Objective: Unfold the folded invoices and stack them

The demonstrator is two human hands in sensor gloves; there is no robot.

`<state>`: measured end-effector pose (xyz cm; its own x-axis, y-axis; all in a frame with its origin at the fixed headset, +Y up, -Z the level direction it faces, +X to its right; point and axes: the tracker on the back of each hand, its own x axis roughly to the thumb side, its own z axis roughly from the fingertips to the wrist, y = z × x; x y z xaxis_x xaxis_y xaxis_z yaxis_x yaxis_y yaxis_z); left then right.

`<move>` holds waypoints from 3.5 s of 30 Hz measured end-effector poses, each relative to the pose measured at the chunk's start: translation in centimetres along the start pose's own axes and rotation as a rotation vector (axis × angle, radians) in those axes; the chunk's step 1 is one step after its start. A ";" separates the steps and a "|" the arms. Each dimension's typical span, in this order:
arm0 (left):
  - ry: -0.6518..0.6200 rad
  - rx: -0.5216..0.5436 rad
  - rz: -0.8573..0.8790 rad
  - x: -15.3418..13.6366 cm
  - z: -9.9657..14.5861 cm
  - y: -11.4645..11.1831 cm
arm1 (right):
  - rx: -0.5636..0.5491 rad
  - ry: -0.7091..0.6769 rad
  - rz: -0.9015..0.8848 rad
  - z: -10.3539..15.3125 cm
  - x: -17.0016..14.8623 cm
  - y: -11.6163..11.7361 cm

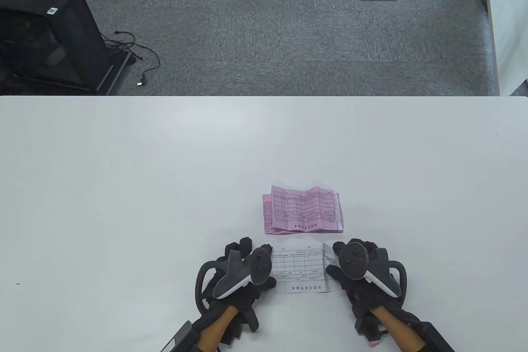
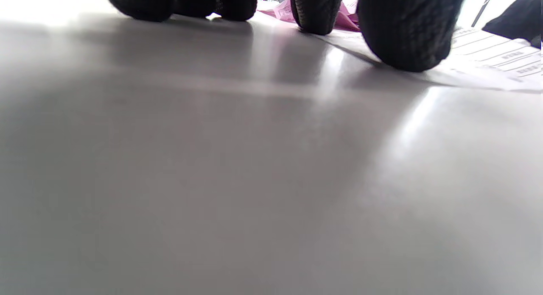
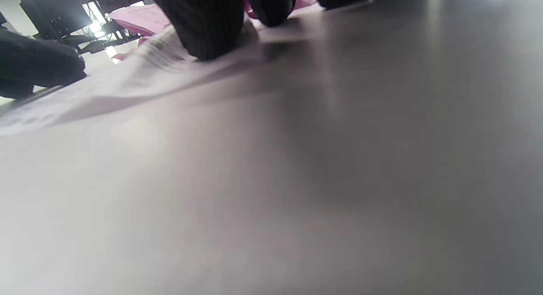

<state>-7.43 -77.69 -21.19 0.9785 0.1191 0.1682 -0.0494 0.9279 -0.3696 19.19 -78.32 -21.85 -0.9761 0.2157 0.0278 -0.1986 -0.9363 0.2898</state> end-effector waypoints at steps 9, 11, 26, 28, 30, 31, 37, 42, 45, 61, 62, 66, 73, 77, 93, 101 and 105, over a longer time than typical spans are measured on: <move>-0.002 0.001 -0.004 0.2 0.1 -0.1 | 0.007 0.093 -0.130 0.3 -0.2 0.5; -0.002 0.001 -0.004 0.2 0.1 -0.1 | 0.004 0.114 -0.173 0.4 -0.3 0.5; -0.055 0.003 0.482 -3.9 1.7 2.0 | -0.291 -0.396 -0.668 4.6 3.0 -6.1; -0.094 -0.004 0.613 -4.6 2.0 2.3 | -0.329 -0.494 -0.660 5.6 3.7 -7.3; -0.141 0.009 0.710 -5.0 2.1 2.5 | -0.347 -0.594 -0.671 6.1 3.9 -8.1; -0.178 0.014 0.762 -5.1 2.0 2.4 | -0.345 -0.606 -0.706 6.2 3.9 -8.2; -0.284 0.169 0.923 -4.5 2.5 2.8 | -0.389 -0.524 -0.834 5.0 1.7 -7.7; -0.260 0.354 0.886 -4.2 3.5 4.1 | -0.398 -0.437 -0.887 3.5 -0.2 -7.4; -0.205 0.407 0.885 -4.4 3.4 4.2 | -0.431 -0.388 -0.838 3.0 -1.0 -7.2; 0.086 0.358 0.601 -2.2 -0.6 6.5 | -0.281 -0.099 -0.442 -1.0 -1.1 -7.2; 0.098 0.358 0.571 -1.9 -1.0 7.0 | -0.281 -0.085 -0.418 -1.5 -0.9 -7.7; 0.149 0.369 0.452 -1.1 -3.2 9.0 | -0.284 -0.020 -0.297 -3.9 -0.1 -8.9; 0.235 0.312 0.406 -0.7 -7.5 9.0 | -0.244 0.100 -0.072 -8.5 1.3 -7.8; 0.278 0.263 0.401 -0.9 -9.4 7.9 | -0.213 0.156 0.023 -10.4 1.6 -6.4; 0.359 0.170 0.232 -0.7 -11.4 4.9 | -0.150 0.236 0.162 -11.8 2.0 -4.0; 0.383 0.153 0.142 -1.2 -11.2 4.9 | -0.144 0.304 0.136 -11.7 1.0 -4.0; 0.384 0.157 0.131 -1.1 -11.1 4.9 | -0.142 0.311 0.091 -11.7 0.5 -3.9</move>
<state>-6.48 -77.19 -33.36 0.9638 0.1268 -0.2345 -0.1791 0.9596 -0.2170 18.40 -77.81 -34.12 -0.9661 0.0553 -0.2520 -0.0986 -0.9817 0.1627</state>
